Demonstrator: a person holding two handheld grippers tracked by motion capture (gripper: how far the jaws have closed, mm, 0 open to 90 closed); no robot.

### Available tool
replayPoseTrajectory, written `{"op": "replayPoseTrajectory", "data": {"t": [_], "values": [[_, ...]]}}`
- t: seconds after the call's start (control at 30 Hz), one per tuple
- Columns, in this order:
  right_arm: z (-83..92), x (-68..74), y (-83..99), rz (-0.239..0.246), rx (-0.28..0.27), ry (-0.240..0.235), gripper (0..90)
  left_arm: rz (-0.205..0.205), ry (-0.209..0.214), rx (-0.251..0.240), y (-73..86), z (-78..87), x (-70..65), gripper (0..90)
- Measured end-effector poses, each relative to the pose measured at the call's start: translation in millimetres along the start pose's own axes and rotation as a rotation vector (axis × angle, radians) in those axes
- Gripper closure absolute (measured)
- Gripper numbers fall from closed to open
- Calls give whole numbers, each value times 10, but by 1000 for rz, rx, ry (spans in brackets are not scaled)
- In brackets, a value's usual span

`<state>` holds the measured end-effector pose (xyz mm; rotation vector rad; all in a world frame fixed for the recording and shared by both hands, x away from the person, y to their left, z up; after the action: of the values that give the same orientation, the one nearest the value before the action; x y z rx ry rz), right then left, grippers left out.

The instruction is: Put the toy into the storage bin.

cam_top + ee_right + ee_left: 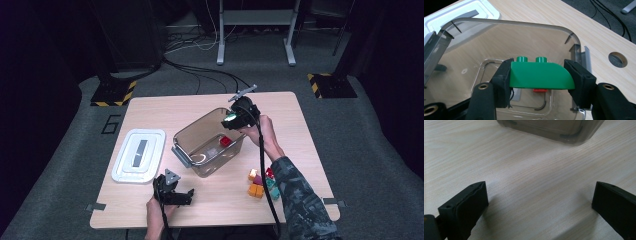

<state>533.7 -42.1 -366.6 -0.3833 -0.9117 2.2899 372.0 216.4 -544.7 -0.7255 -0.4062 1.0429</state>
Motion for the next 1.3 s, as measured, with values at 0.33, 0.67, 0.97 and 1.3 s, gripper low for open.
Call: {"op": "replayPoseTrajectory", "data": {"t": [0.33, 0.67, 0.97, 1.3], "values": [[-102, 52, -28, 21, 29, -12, 428, 0, 0, 0, 0, 0, 0, 2], [-160, 64, -16, 18, 43, 6, 315, 0, 1, 1, 0, 1, 1, 2], [-80, 42, 18, 13, 19, 11, 149, 0, 4, 4, -1, 2, 2, 2], [123, -42, 161, -7, -16, 14, 72, 14, 3, -7, -2, -5, -5, 2]]}}
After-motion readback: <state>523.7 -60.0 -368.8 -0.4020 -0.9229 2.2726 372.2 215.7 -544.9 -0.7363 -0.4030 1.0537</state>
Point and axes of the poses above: each handheld gripper's, and its own axes: z roughly backward along the jaws, y roughly out of its underside, x roughly to its left, the point moved 2 cm from there along -z, roughly forward along the jaws, and after that the axes turned 3 degrees about z, right-handed, at the moved point
